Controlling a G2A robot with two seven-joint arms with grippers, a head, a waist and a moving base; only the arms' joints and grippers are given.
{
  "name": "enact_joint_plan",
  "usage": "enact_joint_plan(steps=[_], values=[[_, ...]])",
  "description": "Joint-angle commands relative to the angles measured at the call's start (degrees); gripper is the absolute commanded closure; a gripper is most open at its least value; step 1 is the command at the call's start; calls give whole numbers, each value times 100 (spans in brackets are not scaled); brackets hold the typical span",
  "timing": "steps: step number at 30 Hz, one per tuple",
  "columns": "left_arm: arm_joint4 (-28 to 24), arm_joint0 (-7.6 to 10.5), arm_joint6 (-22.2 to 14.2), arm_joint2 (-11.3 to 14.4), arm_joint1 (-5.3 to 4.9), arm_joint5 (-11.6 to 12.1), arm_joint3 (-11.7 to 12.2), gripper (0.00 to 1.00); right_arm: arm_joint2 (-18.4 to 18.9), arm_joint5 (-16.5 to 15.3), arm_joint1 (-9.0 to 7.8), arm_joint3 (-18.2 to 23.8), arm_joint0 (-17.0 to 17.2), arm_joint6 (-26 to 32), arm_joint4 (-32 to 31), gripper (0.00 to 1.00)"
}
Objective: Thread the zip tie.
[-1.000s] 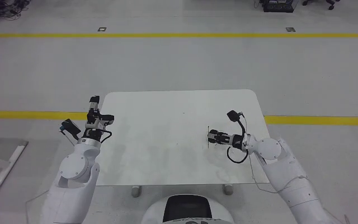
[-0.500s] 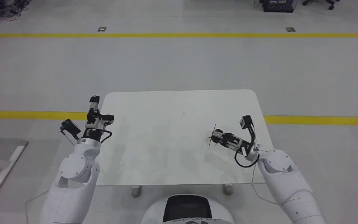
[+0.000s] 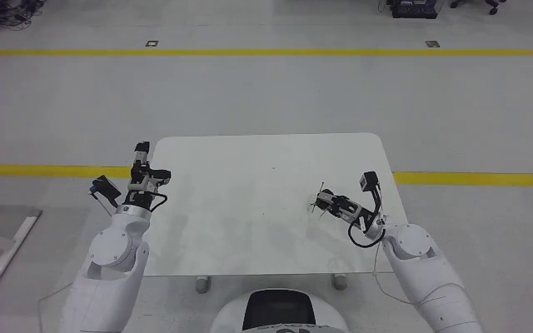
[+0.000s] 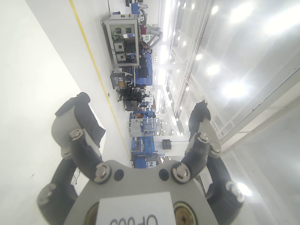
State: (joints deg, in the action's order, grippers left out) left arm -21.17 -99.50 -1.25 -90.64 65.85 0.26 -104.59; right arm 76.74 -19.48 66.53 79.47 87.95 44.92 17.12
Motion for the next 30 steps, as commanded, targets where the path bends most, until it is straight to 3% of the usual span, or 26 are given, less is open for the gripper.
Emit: enact_joint_plan(steps=[1,4,8,17,21,25,30], values=[[351,-114,-191,152,-4,-13,-227,0,30,0,15,57,77,-46,46,100],[839,-244,-389,450,-5,-169,-474,0,73,0,48,122,180,-111,61,100],[1295,-262,-506,927,14,-430,-700,0,100,0,120,64,253,-155,235,100],[1295,-262,-506,927,14,-430,-700,0,98,0,131,38,249,-136,259,100],[1250,-170,-914,1066,11,-472,-564,0,51,0,153,98,283,-342,331,100],[1410,29,-1434,1514,21,-688,-449,0,13,0,206,93,312,-504,552,100],[1791,295,-1469,2162,74,-951,-319,0,-25,0,266,-32,297,-413,658,100]])
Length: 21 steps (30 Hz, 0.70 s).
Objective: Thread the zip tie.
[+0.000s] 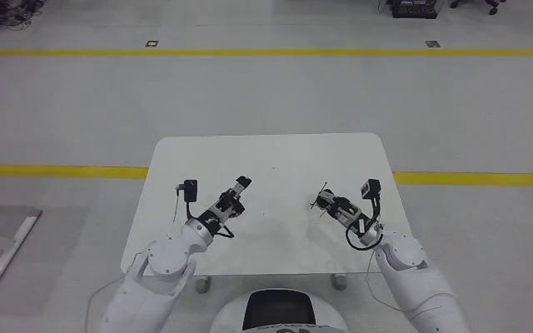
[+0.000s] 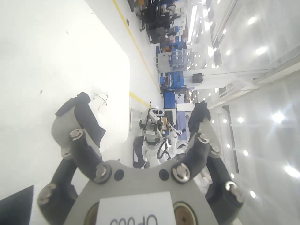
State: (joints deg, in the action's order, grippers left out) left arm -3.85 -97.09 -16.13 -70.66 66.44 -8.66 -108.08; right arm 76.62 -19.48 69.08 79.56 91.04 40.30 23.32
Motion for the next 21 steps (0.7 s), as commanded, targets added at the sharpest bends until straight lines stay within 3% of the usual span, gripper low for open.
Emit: enact_joint_plan(steps=[1,3,15,18,21], values=[[43,93,40,249,28,-88,47,0,-19,0,23,-79,-32,96,88,100],[-154,149,3,347,48,-129,48,0,-15,0,44,-152,-77,199,170,100],[-188,156,8,315,45,-68,8,0,-14,0,45,-144,-79,172,167,100],[-86,230,-163,447,42,-154,52,0,-16,0,64,8,-31,-20,191,100],[29,416,-524,687,46,-376,121,0,66,0,87,163,53,-54,213,100]])
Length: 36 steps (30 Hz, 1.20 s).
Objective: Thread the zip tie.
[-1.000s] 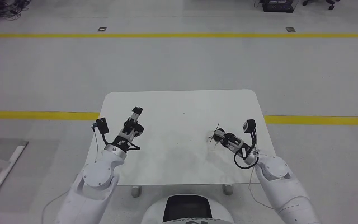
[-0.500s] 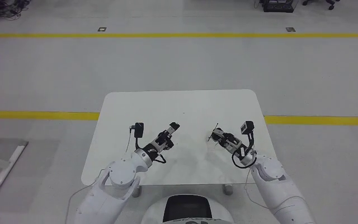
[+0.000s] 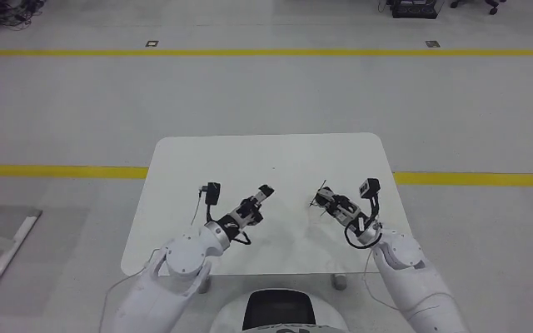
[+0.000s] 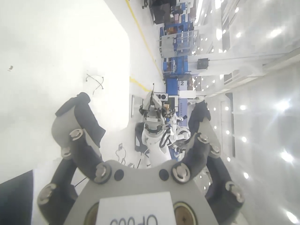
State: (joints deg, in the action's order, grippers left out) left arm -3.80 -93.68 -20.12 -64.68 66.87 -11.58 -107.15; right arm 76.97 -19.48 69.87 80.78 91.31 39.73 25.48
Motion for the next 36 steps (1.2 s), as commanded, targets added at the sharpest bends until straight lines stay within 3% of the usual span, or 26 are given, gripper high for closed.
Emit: enact_joint_plan(steps=[1,6,9,17,20,22,28,36], values=[[67,168,-258,207,10,-166,64,0,70,0,20,98,55,-11,-27,100],[120,578,-609,748,76,-467,288,0,166,0,98,189,130,33,-40,100],[218,782,-535,975,116,-623,412,0,148,0,160,99,83,113,-56,100],[255,801,-456,992,121,-621,414,0,148,0,160,99,83,113,-56,100],[43,796,-461,1007,133,-477,483,0,93,0,170,124,85,-24,-62,100],[-393,823,-577,992,154,-276,598,0,59,0,180,117,75,-25,16,100],[-1167,1054,-841,1085,219,232,1014,0,-9,0,223,-112,-10,269,352,100],[-1177,1096,-862,1108,224,271,1071,0,-12,0,224,-143,-37,305,337,100]])
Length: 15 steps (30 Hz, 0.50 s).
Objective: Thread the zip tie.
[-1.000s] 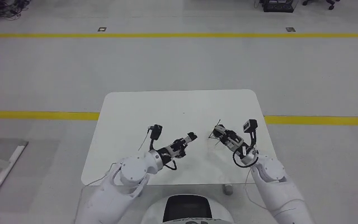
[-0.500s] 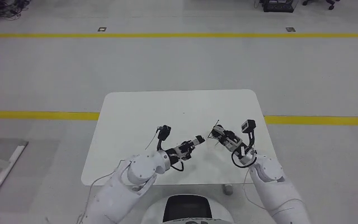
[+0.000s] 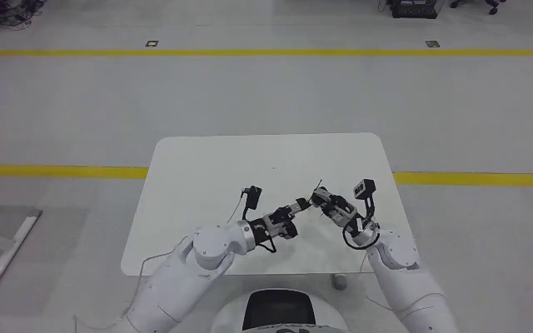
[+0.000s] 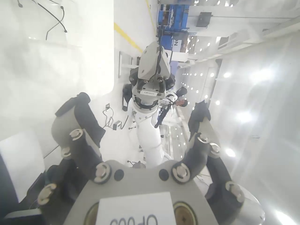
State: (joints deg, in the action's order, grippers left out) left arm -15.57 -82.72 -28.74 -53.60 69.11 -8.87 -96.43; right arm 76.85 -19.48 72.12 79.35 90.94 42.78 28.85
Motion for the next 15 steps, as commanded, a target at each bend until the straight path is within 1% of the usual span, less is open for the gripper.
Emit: enact_joint_plan(steps=[1,2,3,5,6,8,11,13,15], values=[[0,0,0,0,0,0,0,0,0,0,0,0,0,0,0,100],[-23,-6,1,6,1,2,6,0,0,0,0,0,0,0,0,100],[-82,-9,17,8,5,60,25,0,-1,0,2,11,0,-25,18,100],[-63,-37,130,9,6,302,77,0,-37,0,19,51,21,-84,167,100],[-189,-72,178,12,14,455,104,0,-29,0,28,62,30,-70,286,100],[-313,-80,212,21,24,672,169,0,14,0,49,57,69,3,486,100],[-332,-32,220,104,42,882,292,0,100,0,94,26,131,204,745,100],[-439,29,146,163,59,979,375,0,131,0,132,-20,157,316,750,100],[-538,83,150,198,76,1041,451,0,135,0,169,-63,156,338,704,100]])
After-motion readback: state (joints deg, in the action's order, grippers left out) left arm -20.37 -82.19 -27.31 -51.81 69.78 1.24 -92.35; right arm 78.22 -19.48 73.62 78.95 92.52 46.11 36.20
